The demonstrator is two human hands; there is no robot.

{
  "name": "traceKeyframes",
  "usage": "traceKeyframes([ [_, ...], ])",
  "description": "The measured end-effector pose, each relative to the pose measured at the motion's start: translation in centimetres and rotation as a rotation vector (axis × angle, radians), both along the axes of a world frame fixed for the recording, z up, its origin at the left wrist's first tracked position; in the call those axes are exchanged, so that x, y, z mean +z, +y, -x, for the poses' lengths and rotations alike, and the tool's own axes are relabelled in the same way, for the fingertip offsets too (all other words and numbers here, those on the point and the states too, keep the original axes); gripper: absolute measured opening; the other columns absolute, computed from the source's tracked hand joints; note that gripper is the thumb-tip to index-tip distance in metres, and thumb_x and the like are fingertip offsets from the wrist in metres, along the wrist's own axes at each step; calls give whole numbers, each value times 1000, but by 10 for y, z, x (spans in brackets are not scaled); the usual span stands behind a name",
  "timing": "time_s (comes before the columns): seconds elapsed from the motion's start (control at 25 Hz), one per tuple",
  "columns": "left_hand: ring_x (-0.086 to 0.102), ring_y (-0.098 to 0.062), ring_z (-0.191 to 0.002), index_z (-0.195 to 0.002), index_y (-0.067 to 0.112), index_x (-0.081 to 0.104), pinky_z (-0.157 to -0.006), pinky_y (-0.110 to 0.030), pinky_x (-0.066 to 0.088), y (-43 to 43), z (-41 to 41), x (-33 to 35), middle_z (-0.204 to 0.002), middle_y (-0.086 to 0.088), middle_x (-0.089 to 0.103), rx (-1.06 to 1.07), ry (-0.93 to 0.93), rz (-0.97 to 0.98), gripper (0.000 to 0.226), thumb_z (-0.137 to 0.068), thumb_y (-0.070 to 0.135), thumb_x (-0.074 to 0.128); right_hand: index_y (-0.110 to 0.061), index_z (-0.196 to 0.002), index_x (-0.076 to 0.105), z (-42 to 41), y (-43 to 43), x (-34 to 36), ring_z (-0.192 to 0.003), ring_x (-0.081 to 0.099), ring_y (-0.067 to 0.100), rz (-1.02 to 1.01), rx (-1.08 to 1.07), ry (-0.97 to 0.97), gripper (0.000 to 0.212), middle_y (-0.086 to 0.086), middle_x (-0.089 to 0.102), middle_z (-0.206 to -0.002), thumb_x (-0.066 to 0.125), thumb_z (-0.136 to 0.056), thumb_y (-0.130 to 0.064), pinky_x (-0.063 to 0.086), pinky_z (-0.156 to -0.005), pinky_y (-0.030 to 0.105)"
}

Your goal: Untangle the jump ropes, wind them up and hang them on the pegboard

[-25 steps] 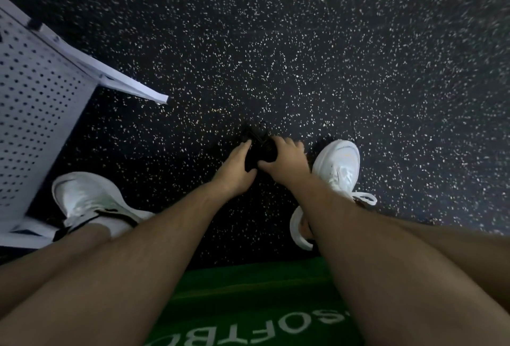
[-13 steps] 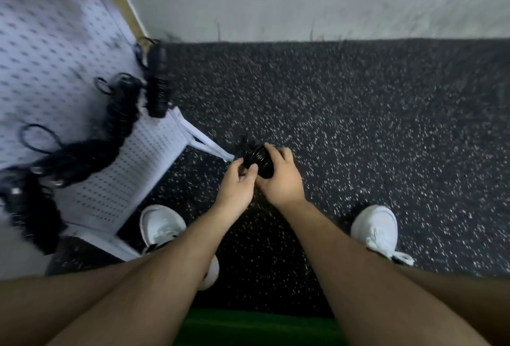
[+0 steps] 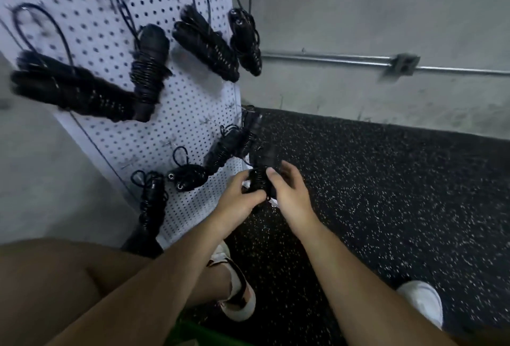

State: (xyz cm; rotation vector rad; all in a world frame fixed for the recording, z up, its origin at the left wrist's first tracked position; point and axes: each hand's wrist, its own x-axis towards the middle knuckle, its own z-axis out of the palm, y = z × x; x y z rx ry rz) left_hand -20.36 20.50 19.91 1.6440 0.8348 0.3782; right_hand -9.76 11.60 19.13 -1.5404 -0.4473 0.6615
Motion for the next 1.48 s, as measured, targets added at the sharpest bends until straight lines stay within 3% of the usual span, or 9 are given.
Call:
traceKeyframes([
  [0.08,56,-4,-113,-127,35,52,-84,-22,43,6,6,10,-127,10,54,25,-43,-89,63,-66,36,65,-38,-129,55,0,14,14,-110,66,11,-29,4,123,56,-5,66,-126,73,-79,-53,54,-99,35],
  [0.2,50,5,-120,-130,37,50,-93,-13,39,19,10,22,-133,14,52,58,-83,-164,54,-79,30,65,-27,-135,50,5,30,35,-96,69,8,-118,-2,206,43,1,67,-118,68,-96,-28,57,-68,17],
  [0.24,50,4,-122,-134,37,50,-99,-15,39,23,10,24,-136,14,52,64,-91,-177,52,-85,24,65,-23,-137,49,6,36,36,-95,70,7,-135,-10,205,43,1,67,-117,66,-97,-24,56,-67,17],
  [0.4,48,-1,-132,-146,30,48,-117,-31,37,39,13,20,-144,12,52,88,-74,-204,54,-94,20,59,-20,-140,50,14,64,33,-111,66,16,-99,-34,168,46,3,66,-125,65,-98,-30,53,-102,37],
  [0.64,45,-6,-137,-149,31,44,-119,-39,37,61,8,7,-149,8,49,129,-53,-182,55,-96,26,54,-20,-135,54,15,96,18,-106,68,15,-97,-69,161,41,-1,68,-118,66,-97,-32,55,-99,37],
  [1.08,29,-6,-146,-157,15,32,-113,-14,20,89,5,-24,-162,0,32,121,44,-312,59,-101,2,45,-26,-139,45,20,123,-11,-104,61,3,-16,-60,-42,54,-8,61,-121,71,-93,-28,47,-88,19],
  [1.24,22,-8,-151,-158,16,31,-118,-16,15,86,7,-29,-165,1,26,92,61,-355,62,-100,3,48,-19,-146,46,21,114,-18,-124,55,10,105,-3,-244,52,-3,59,-137,63,-98,-34,42,-99,23],
  [1.4,25,1,-143,-158,18,32,-102,4,12,83,15,-28,-166,6,22,103,83,-386,61,-100,8,50,-18,-157,31,27,97,-25,-139,46,19,277,111,-423,64,3,48,-153,53,-102,-42,38,-111,29],
  [1.48,27,4,-139,-157,19,33,-108,-5,16,79,20,-26,-165,10,20,110,89,-415,60,-100,11,50,-20,-158,30,31,84,-27,-136,49,22,339,143,-542,61,6,47,-152,47,-104,-44,41,-109,33],
])
